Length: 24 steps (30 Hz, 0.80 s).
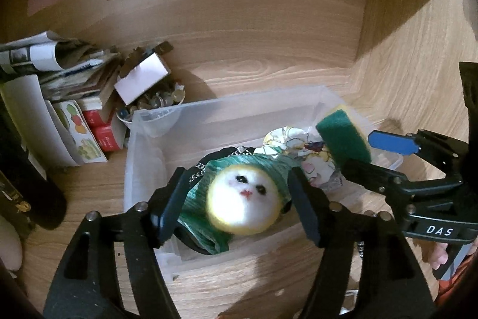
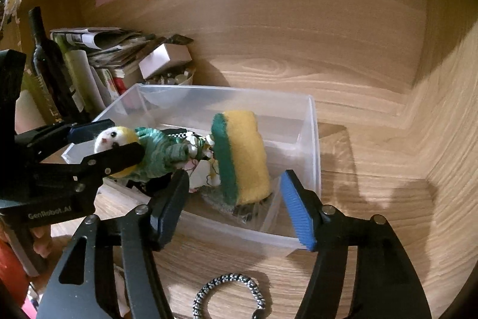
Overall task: Organize soft objects
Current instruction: 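Carry the plush ball into the bin with the left tool while the right tool drops the sponge in, then grasp the beaded bracelet with the right tool while the left tool grasps the white cloth pouch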
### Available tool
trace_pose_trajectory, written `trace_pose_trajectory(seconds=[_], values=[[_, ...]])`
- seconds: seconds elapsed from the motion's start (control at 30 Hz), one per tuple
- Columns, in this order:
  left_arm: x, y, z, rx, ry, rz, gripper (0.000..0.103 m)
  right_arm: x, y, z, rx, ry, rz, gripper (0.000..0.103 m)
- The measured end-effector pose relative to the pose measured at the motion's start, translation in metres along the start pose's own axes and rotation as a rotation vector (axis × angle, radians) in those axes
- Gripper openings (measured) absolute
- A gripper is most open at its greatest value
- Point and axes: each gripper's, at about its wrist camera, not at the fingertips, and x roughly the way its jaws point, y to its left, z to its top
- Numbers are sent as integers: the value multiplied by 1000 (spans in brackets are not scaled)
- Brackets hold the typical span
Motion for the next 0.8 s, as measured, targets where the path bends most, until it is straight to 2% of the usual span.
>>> trace_pose_trajectory(seconds=[0.13,0.23,0.37,0.53,0.8], values=[[-14,4,3,-14,-29,13,94,-11,2,1,1,-31,2,72],[-29,6,1,-17,-59,20,101,-24,2,-2,5,-53,9,82],[-43,6,-9,0,-64,24,102,-38,0,-17,-10,-40,-8,83],[-49,7,-25,-9,-34,12,103,-40,-5,-42,-25,32,-46,83],[-51,6,-59,-30,57,-27,103,-14,3,-67,-48,182,-10,83]])
